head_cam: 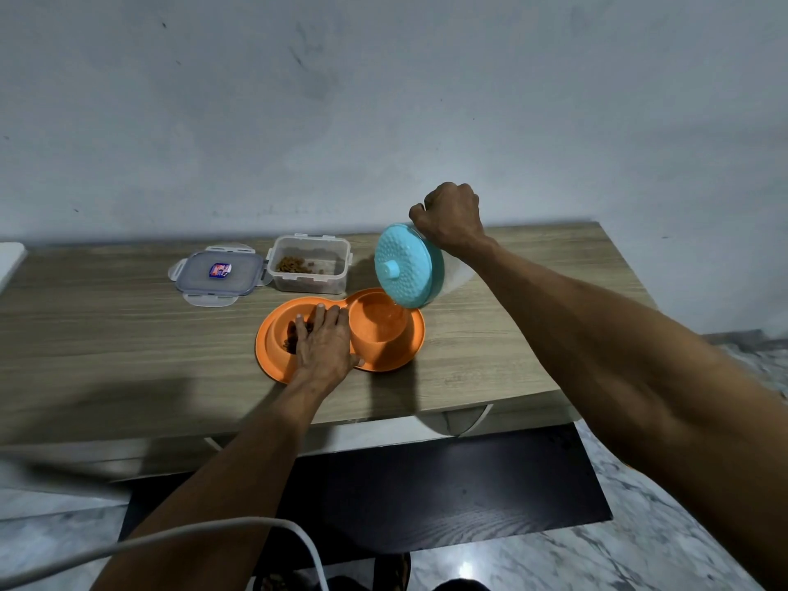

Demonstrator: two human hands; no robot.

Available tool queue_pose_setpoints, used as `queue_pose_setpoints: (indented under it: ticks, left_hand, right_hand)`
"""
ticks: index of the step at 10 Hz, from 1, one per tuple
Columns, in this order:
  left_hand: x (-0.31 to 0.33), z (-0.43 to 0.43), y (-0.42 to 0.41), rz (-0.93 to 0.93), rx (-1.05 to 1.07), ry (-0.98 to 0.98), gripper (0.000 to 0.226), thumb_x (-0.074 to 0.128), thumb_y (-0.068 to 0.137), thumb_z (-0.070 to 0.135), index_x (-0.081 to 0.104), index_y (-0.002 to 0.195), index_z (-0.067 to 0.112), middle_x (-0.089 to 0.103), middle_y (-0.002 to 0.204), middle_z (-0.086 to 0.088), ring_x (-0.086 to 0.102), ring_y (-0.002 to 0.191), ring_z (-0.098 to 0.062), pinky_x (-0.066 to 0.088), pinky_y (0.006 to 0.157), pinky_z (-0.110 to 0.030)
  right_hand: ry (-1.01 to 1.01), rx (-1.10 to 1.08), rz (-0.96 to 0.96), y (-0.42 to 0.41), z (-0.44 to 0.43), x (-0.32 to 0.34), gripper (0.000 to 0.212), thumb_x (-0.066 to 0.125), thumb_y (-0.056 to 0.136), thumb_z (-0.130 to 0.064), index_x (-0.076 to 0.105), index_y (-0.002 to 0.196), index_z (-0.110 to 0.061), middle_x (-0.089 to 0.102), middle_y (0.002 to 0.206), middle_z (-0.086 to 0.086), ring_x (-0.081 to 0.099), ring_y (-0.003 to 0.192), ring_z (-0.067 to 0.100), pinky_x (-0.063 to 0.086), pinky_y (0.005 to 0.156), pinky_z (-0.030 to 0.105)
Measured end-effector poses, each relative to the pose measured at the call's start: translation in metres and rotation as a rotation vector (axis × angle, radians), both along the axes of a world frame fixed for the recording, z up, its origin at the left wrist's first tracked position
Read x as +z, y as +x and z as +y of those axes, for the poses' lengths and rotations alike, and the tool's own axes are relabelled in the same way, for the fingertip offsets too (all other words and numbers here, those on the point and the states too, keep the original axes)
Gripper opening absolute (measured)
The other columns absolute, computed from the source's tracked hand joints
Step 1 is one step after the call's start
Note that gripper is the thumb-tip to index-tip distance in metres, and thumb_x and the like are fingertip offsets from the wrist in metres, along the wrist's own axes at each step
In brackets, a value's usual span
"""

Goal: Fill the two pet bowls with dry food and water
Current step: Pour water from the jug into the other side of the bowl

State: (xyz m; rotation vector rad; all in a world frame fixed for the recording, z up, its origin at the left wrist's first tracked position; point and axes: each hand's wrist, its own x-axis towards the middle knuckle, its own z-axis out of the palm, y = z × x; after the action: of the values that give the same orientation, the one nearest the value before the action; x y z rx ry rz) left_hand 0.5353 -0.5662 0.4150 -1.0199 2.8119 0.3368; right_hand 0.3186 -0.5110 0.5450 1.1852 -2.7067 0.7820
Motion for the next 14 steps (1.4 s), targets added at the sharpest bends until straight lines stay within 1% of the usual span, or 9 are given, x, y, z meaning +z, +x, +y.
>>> queue_pose_setpoints:
  ticks: [3, 4, 5, 7, 9, 10, 11, 13, 14]
  left_hand:
    - [0.002, 0.001, -0.001, -0.010, 0.005, -0.001, 0.096, 0.073, 0.081, 0.044, 0.020, 0.154, 0.012, 0.022, 0.161, -0.010, 0.009, 0.152, -0.031, 0.005, 0.119, -0.059]
    - [0.003, 0.002, -0.002, -0.015, 0.008, -0.001, 0.096, 0.073, 0.080, 0.044, 0.020, 0.154, 0.012, 0.022, 0.161, -0.010, 0.009, 0.152, -0.031, 0.005, 0.119, -0.059]
    - [0.003, 0.003, -0.003, -0.015, 0.008, -0.001, 0.096, 0.073, 0.080, 0.043, 0.020, 0.154, 0.012, 0.022, 0.161, -0.009, 0.009, 0.152, -0.031, 0.006, 0.119, -0.059]
    - [0.002, 0.003, -0.003, 0.007, 0.002, -0.002, 0.097, 0.074, 0.080, 0.042, 0.021, 0.154, 0.012, 0.024, 0.161, -0.009, 0.010, 0.152, -0.031, 0.006, 0.119, -0.059]
    - [0.001, 0.001, 0.000, 0.027, 0.000, -0.012, 0.096, 0.074, 0.080, 0.043, 0.022, 0.154, 0.012, 0.025, 0.160, -0.009, 0.010, 0.152, -0.031, 0.006, 0.119, -0.060]
    - [-0.002, 0.002, 0.001, 0.045, -0.013, -0.014, 0.096, 0.073, 0.081, 0.044, 0.020, 0.154, 0.012, 0.024, 0.161, -0.009, 0.010, 0.152, -0.031, 0.006, 0.119, -0.060]
    - [-0.003, 0.001, 0.003, 0.046, -0.021, -0.033, 0.094, 0.070, 0.082, 0.046, 0.019, 0.154, 0.013, 0.023, 0.161, -0.009, 0.009, 0.152, -0.031, 0.006, 0.118, -0.059]
    - [-0.006, -0.003, -0.003, 0.045, -0.008, -0.057, 0.093, 0.073, 0.079, 0.046, 0.025, 0.151, 0.013, 0.028, 0.158, -0.007, 0.013, 0.151, -0.029, 0.009, 0.117, -0.060]
    - [-0.008, -0.003, -0.004, 0.034, -0.004, -0.043, 0.092, 0.072, 0.080, 0.045, 0.024, 0.151, 0.013, 0.027, 0.159, -0.007, 0.012, 0.151, -0.030, 0.008, 0.117, -0.059]
  right_hand:
    - [-0.021, -0.003, -0.028, -0.001, 0.003, -0.006, 0.041, 0.055, 0.083, -0.020, 0.039, 0.047, -0.009, 0.035, 0.045, 0.005, 0.040, 0.059, 0.027, 0.038, 0.070, 0.035]
    - [-0.048, -0.012, -0.065, -0.005, 0.007, -0.008, 0.041, 0.056, 0.082, -0.019, 0.039, 0.046, -0.008, 0.033, 0.043, 0.004, 0.034, 0.053, 0.023, 0.037, 0.067, 0.035]
    - [-0.106, -0.061, -0.131, -0.013, 0.015, -0.014, 0.045, 0.056, 0.079, -0.019, 0.034, 0.041, -0.011, 0.026, 0.040, 0.003, 0.023, 0.046, 0.018, 0.031, 0.058, 0.033]
    - [-0.253, -0.290, -0.370, -0.032, 0.037, -0.025, 0.039, 0.059, 0.077, -0.023, 0.041, 0.045, -0.009, 0.034, 0.046, 0.004, 0.030, 0.049, 0.017, 0.033, 0.057, 0.030]
    - [-0.525, -0.512, -0.737, -0.055, 0.048, -0.037, 0.032, 0.061, 0.074, -0.017, 0.038, 0.052, -0.013, 0.036, 0.053, -0.001, 0.030, 0.057, 0.018, 0.029, 0.052, 0.030]
    - [-0.601, -0.591, -0.869, -0.061, 0.050, -0.047, 0.026, 0.061, 0.071, -0.015, 0.040, 0.056, -0.013, 0.039, 0.056, -0.002, 0.032, 0.054, 0.016, 0.027, 0.048, 0.027]
    - [-0.634, -0.627, -0.958, -0.065, 0.048, -0.057, 0.018, 0.062, 0.069, -0.017, 0.046, 0.062, -0.012, 0.045, 0.061, 0.000, 0.036, 0.052, 0.016, 0.029, 0.044, 0.024]
    - [-0.747, -0.637, -1.038, -0.070, 0.041, -0.079, 0.014, 0.069, 0.068, -0.017, 0.058, 0.067, -0.009, 0.053, 0.055, 0.001, 0.041, 0.040, 0.014, 0.029, 0.037, 0.019]
    - [-0.768, -0.632, -1.046, -0.072, 0.041, -0.084, 0.017, 0.070, 0.066, -0.021, 0.063, 0.074, -0.008, 0.055, 0.059, 0.003, 0.041, 0.043, 0.014, 0.030, 0.039, 0.021]
